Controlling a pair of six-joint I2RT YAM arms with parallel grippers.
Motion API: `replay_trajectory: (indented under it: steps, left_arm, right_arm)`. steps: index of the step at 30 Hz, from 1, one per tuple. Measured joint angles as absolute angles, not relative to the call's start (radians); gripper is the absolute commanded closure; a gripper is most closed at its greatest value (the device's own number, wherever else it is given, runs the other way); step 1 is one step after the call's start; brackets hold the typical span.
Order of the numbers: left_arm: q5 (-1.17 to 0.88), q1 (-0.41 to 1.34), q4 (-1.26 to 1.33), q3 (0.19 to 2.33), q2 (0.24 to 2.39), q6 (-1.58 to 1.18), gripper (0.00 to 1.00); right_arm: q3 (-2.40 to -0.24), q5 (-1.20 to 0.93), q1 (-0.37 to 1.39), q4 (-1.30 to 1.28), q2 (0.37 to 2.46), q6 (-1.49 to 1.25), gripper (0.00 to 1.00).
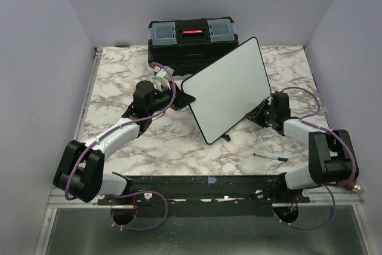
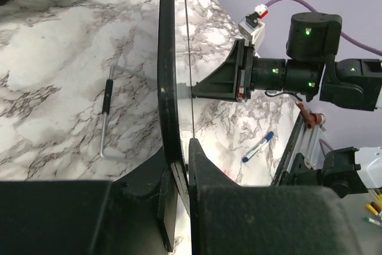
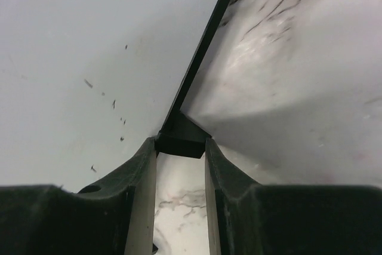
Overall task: Write a sentence on the whiteboard
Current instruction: Move the whiteboard stand to the center of the board.
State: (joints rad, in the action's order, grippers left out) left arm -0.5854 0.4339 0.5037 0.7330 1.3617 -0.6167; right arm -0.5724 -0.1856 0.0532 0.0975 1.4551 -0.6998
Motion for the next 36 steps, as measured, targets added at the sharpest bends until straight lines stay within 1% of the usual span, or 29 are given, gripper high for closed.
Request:
replay_trajectory:
  steps: [3,14,18,19,20,24,29,31,32,34,36]
  left_arm:
    - [-0.559,0.434,0.461,0.707,1.301,-0.599,1.0]
    - [-0.447,0.431,0.318,0.557,1.03,-0.553,1.0]
    - [-0.41,0.431,0.273,0.531,0.968,-0.553,1.0]
    - [-0.405,0.431,0.267,0.528,0.964,-0.555,1.0]
    - [-0.398,0.429,0.26,0.523,0.957,-0.559,1.0]
    - [-0.386,0.426,0.231,0.506,0.915,-0.567,1.0]
    - [-0.376,0.425,0.184,0.495,0.866,-0.569,1.0]
    - [-0.375,0.425,0.176,0.491,0.854,-0.569,1.0]
    - [-0.374,0.425,0.174,0.488,0.851,-0.57,1.0]
    - [-0.373,0.424,0.175,0.482,0.85,-0.575,1.0]
    - [-0.373,0.422,0.181,0.476,0.851,-0.583,1.0]
  right_arm:
    - [-0.565,-0.184,0.123,0.088,1.444,-0.727,0.99]
    - [-0.564,-0.131,0.297,0.076,1.438,-0.831,0.99]
    - [-0.568,-0.118,0.322,0.08,1.444,-0.847,0.99]
    - [-0.568,-0.117,0.322,0.079,1.444,-0.848,0.98]
    - [-0.569,-0.117,0.322,0.078,1.444,-0.849,0.94]
    - [-0.571,-0.115,0.323,0.073,1.444,-0.847,0.71]
    - [-0.575,-0.106,0.328,0.063,1.439,-0.835,0.51]
    - [-0.575,-0.107,0.334,0.049,1.423,-0.823,0.38]
    - [-0.575,-0.108,0.336,0.041,1.413,-0.82,0.3]
    - [-0.575,-0.107,0.34,0.011,1.38,-0.804,0.21]
    - [-0.575,-0.103,0.342,-0.023,1.338,-0.789,0.16]
